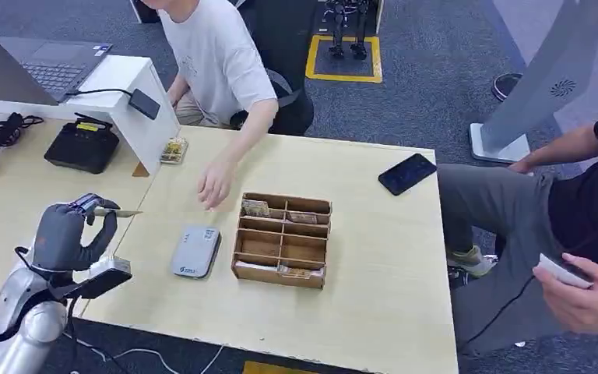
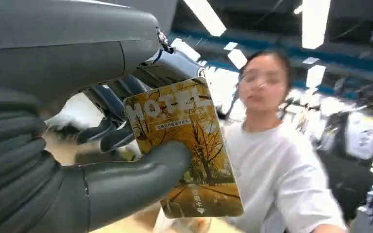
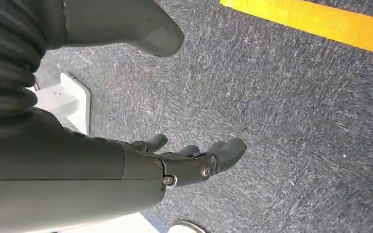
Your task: Pass the card to the sensor for recognition and then transmit it.
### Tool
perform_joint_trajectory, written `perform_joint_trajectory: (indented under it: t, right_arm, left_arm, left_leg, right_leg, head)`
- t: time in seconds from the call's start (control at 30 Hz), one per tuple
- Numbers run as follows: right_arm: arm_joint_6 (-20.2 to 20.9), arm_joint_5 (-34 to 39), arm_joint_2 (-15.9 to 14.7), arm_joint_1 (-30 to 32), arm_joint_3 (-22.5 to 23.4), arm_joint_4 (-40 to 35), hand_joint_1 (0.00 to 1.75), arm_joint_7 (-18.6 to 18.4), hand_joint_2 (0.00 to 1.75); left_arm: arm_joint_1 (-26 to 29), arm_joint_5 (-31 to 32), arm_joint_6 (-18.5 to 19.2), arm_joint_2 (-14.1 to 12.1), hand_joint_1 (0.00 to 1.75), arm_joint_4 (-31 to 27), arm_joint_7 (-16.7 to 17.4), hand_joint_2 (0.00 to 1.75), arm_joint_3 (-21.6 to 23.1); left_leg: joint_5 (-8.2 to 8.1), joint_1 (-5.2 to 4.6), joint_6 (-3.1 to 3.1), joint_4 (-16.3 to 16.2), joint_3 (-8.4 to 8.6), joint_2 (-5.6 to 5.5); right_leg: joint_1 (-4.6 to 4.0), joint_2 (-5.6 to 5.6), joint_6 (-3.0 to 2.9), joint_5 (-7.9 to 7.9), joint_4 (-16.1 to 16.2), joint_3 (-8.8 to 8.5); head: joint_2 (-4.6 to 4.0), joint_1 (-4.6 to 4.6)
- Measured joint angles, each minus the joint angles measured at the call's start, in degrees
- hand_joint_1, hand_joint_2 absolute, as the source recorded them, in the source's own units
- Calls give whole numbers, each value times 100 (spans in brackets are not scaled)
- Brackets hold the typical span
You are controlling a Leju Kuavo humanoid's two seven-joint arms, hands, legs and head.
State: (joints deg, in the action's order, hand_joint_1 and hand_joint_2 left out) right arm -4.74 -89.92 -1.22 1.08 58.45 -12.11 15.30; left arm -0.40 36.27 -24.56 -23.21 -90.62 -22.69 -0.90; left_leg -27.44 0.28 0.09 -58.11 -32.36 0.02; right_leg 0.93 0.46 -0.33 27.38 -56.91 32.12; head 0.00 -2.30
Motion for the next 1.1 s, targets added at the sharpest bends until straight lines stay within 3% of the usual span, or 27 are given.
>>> perform_joint_trajectory:
  t: [0.1, 0.23, 0.37, 0.5, 0.73, 0.87, 1.1]
  right_arm:
    - [-4, 50, 2, 5, 2, 0, 0, -24, 175]
    - [-2, 55, 11, 15, 9, -2, 0, -35, 175]
    - [2, 50, 24, 36, 44, -6, 0, -44, 175]
    - [0, 48, 48, 42, 92, -9, 0, -90, 175]
    - [-4, 39, 77, 47, 155, -17, 0, -90, 175]
    - [-15, -9, 81, 46, 188, -22, 0, -90, 175]
    - [-20, -9, 92, 47, 216, -24, 0, -136, 175]
  left_arm:
    - [-1, -966, 831, 228, 175, -4, 271, 175, -126]
    - [-5, -1462, 1333, 404, 175, -20, 501, 175, -173]
    - [-4, -2369, 2042, 553, 175, -85, 851, 175, -240]
    - [-48, -2187, 1925, 677, 175, -118, 1398, 175, -253]
    - [-129, -2215, 1909, 791, 175, -116, 1650, 175, -253]
    - [-199, -2471, 2097, 712, 175, -29, 2224, 175, -253]
    - [-197, -2443, 2272, 719, 175, 136, 2452, 175, -104]
  left_leg:
    - [0, 0, 0, -1, 0, 0]
    - [0, 0, 0, -1, 1, 1]
    - [0, 1, 0, -2, 0, 1]
    - [0, 1, 0, -2, 1, 1]
    - [0, 1, 0, -2, 1, 1]
    - [0, 1, 0, -1, 2, 1]
    - [0, 0, 0, -2, 0, 2]
  right_leg:
    - [0, 0, 0, 0, 0, 0]
    - [0, 2, 0, -1, 0, 0]
    - [-1, 1, 0, -1, 0, 1]
    - [-1, 1, 0, -1, 0, 1]
    - [-1, 1, 0, -1, 0, 1]
    - [-1, 2, 0, -1, 0, 1]
    - [0, 2, 1, -1, 0, 2]
  head:
    - [0, -4]
    - [0, -2]
    - [0, 0]
    - [0, 2]
    - [0, 0]
    - [0, 0]
    - [0, -2]
